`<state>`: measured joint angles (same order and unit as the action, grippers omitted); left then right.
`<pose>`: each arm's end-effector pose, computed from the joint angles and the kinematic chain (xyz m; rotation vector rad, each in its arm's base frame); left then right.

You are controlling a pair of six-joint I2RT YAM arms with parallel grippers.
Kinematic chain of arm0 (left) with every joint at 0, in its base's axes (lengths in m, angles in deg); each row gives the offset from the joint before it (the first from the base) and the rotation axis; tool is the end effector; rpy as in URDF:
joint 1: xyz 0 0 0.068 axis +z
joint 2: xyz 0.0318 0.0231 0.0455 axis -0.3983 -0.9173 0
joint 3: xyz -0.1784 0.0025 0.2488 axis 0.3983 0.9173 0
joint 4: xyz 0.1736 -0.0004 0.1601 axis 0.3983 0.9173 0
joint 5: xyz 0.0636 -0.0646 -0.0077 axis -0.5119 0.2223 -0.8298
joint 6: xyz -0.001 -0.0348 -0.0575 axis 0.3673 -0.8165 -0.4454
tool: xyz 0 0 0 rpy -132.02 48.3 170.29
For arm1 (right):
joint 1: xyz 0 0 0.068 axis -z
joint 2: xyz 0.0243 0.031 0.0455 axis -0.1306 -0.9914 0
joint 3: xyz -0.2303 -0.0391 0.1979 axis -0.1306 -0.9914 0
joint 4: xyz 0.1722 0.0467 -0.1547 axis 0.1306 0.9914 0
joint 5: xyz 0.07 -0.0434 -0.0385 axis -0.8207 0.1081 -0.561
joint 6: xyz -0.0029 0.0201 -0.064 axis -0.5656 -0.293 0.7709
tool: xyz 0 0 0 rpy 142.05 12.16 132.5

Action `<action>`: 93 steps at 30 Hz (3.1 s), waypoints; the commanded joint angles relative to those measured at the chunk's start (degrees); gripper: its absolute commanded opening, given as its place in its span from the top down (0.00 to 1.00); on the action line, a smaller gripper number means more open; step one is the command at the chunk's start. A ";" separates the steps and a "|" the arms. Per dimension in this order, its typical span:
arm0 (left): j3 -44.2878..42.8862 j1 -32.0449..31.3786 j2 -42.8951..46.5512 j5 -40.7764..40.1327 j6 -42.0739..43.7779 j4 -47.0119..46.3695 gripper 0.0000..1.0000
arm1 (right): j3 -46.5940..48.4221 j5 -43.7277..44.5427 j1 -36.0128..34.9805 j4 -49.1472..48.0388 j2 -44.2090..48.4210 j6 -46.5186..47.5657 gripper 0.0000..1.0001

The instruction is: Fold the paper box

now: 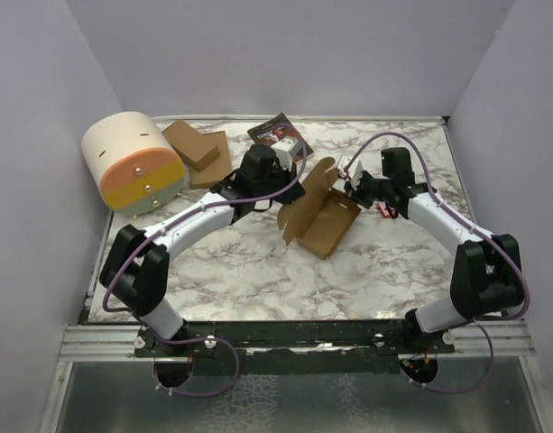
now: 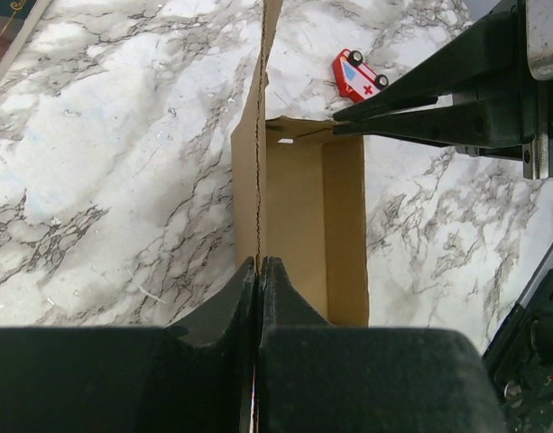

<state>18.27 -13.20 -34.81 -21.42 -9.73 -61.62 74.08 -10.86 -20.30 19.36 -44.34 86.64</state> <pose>0.2834 -0.2291 0.3266 0.4663 2.0664 -0.8992 0.2883 0.0948 0.2734 -1.2952 1.8330 0.3730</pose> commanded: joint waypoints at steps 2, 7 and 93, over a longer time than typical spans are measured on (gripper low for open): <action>-1.90 -0.85 -1.77 1.34 2.39 -1.66 1.00 | 0.13 0.60 -0.74 -0.39 -1.14 -0.55 0.92; -2.42 -0.95 -1.90 1.15 3.44 -0.88 1.00 | 2.36 -2.79 -0.45 1.30 -3.16 -4.23 0.89; 3.27 -2.97 6.85 3.49 21.62 -6.17 1.00 | 15.52 -45.08 23.48 12.23 -26.07 -26.42 0.68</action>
<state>21.48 -15.71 -29.26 -18.04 10.88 -65.57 88.96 -45.24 3.43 26.59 -71.21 56.69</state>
